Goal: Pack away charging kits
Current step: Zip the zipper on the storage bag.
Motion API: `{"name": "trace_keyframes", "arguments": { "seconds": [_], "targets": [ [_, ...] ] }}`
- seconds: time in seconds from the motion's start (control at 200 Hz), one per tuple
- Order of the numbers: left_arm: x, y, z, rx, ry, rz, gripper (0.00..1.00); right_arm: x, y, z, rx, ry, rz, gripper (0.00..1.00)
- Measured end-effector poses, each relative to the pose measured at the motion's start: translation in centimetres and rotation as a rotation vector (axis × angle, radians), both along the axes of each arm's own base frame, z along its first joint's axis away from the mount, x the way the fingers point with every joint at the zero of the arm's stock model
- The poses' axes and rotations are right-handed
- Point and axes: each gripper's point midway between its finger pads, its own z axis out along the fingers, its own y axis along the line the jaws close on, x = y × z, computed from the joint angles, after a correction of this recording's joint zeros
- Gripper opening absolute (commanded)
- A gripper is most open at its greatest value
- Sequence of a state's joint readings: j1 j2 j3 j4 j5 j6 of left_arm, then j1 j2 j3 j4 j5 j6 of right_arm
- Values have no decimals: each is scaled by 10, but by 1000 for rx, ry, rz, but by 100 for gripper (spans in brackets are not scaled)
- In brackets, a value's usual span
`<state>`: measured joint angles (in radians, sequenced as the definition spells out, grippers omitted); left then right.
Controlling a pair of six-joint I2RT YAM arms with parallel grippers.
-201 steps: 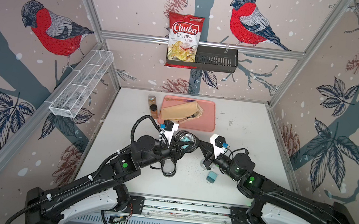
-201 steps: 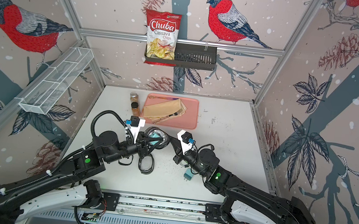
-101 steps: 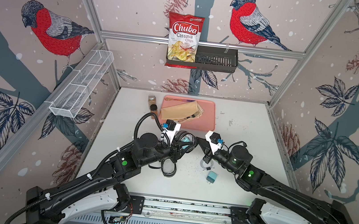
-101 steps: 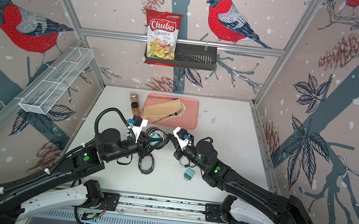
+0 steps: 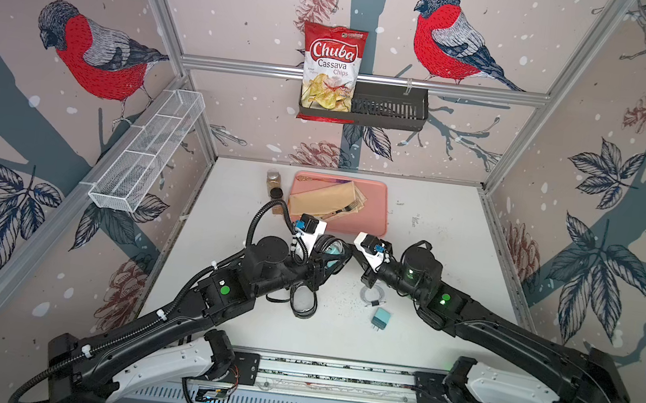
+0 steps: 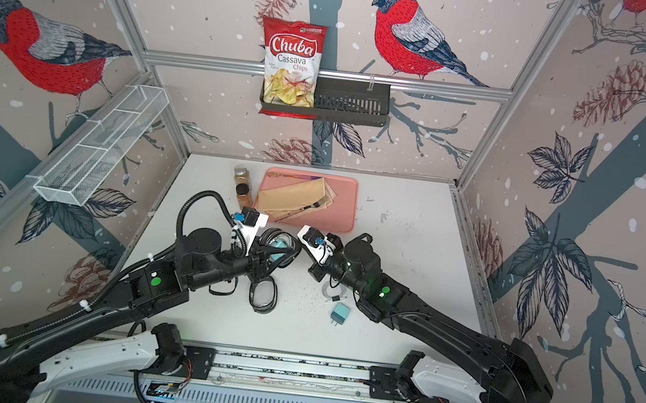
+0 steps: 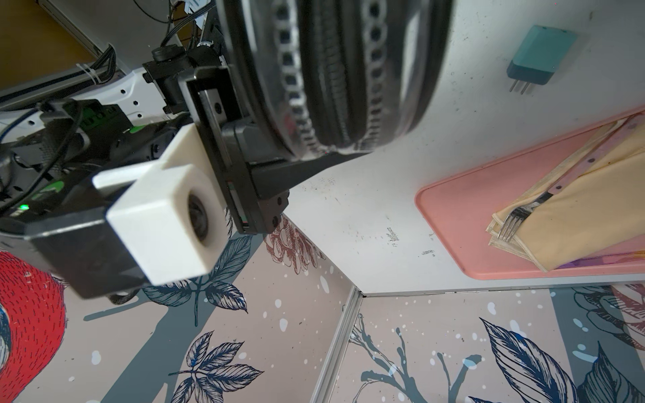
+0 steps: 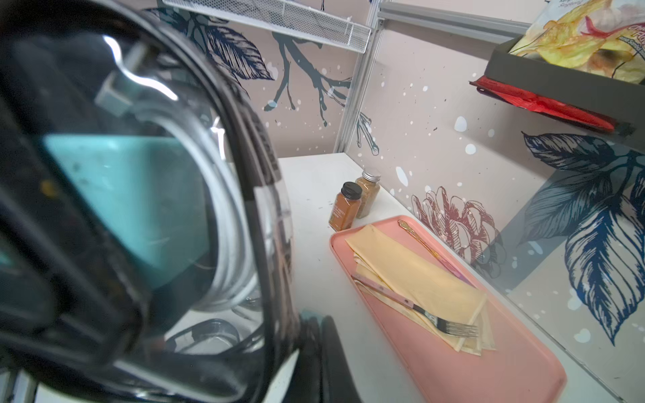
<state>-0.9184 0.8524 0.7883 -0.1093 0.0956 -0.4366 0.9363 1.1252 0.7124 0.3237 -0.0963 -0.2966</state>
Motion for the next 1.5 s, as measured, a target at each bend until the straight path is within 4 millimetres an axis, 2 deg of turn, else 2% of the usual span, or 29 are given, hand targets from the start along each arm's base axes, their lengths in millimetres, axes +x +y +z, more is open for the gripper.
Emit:
{"name": "trace_keyframes", "arguments": {
  "seconds": [0.255, 0.475, 0.565, 0.76, 1.006, 1.206, 1.496],
  "targets": [
    [-1, -4, -2, 12, 15, -17, 0, -6, -9, 2, -51, -80, 43, 0],
    [-8, -6, -2, 15, 32, -55, 0, -13, -18, 3, -60, -218, 109, 0],
    [-7, -7, -4, 26, 41, -56, 0, -11, -16, 1, -70, -238, 111, 0],
    [1, -3, 3, 23, 21, -9, 0, 5, -1, 12, -109, -271, 119, 0],
    [3, -2, -9, 63, 47, 3, 0, 6, 8, -5, -197, -322, 153, 0],
    [3, -5, -12, 77, 57, -7, 0, 4, 6, -1, -220, -366, 155, 0],
    [4, -8, -7, 57, 39, -15, 0, 6, -2, 10, -212, -394, 135, 0]
  ]
}}
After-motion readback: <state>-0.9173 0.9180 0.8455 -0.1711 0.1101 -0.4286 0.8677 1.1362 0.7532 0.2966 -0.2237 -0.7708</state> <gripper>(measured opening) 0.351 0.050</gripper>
